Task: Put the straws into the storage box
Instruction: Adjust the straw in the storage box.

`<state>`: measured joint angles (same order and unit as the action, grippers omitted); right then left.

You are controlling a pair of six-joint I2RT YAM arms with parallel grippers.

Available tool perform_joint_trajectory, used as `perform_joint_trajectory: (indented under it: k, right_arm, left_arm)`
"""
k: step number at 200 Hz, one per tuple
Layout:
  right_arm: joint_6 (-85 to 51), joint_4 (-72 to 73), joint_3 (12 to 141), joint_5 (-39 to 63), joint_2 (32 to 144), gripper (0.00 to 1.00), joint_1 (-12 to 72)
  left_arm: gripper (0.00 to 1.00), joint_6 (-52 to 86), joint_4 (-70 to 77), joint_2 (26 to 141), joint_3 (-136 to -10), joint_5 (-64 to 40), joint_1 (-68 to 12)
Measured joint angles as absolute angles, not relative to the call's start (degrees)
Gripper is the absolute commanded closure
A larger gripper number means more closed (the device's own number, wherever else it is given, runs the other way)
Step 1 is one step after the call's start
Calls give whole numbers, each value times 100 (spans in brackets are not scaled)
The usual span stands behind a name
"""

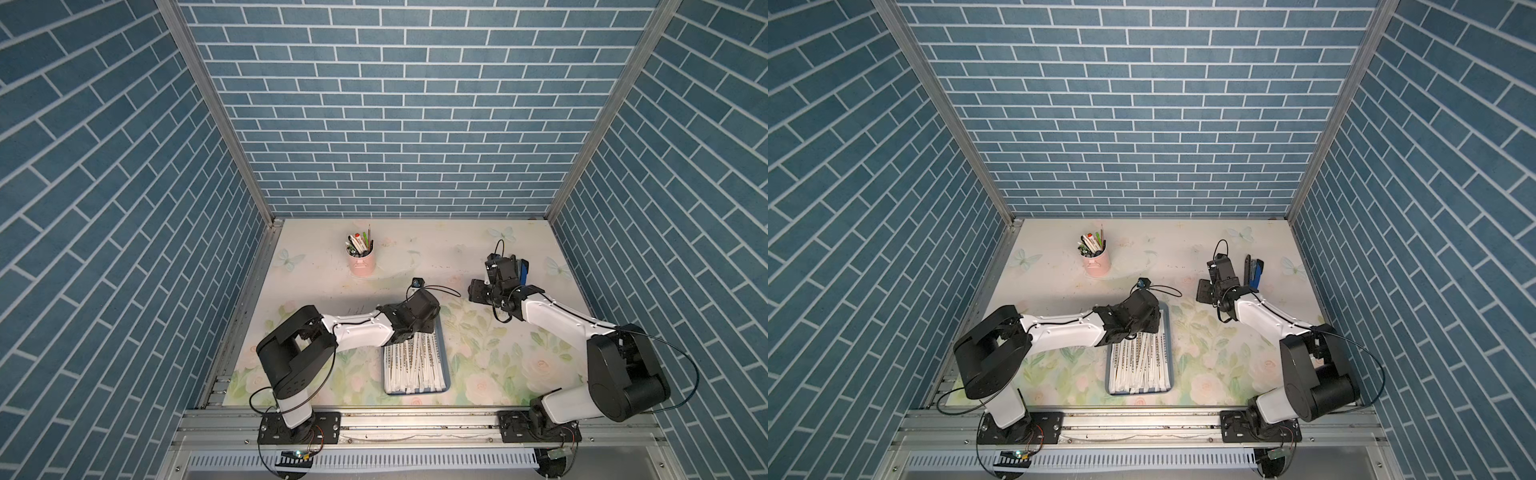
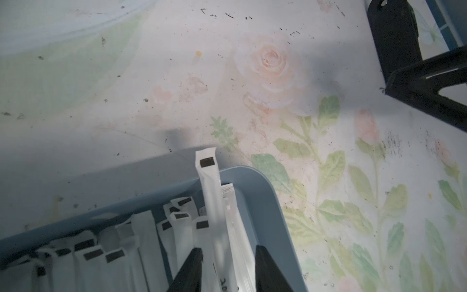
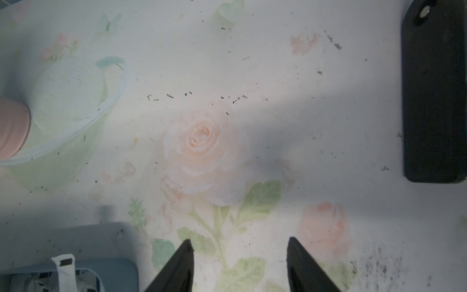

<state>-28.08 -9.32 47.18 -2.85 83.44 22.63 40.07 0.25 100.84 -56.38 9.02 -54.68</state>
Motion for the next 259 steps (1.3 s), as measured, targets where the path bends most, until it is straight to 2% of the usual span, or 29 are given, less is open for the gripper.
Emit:
perform_joint_trajectory:
  k: [40,84,208,259]
  right_arm:
    - [-2808,-895,4707,-141,8379,41,2231]
    - [-2808,-812,4598,-25,8381,41,2220]
    - [-2808,-805,4558,130,8372,41,2217]
    - [-2808,-799,4558,178,8372,41,2217]
  left_arm:
    - [82,4066,32,10269,-5693,875,-5520]
    - [85,4528,117,10095,-5426,904,-5714]
    - [82,4923,-233,10385,-5520,958,-5852]
    - [68,4781,-694,10073,-5701,1031,-5806]
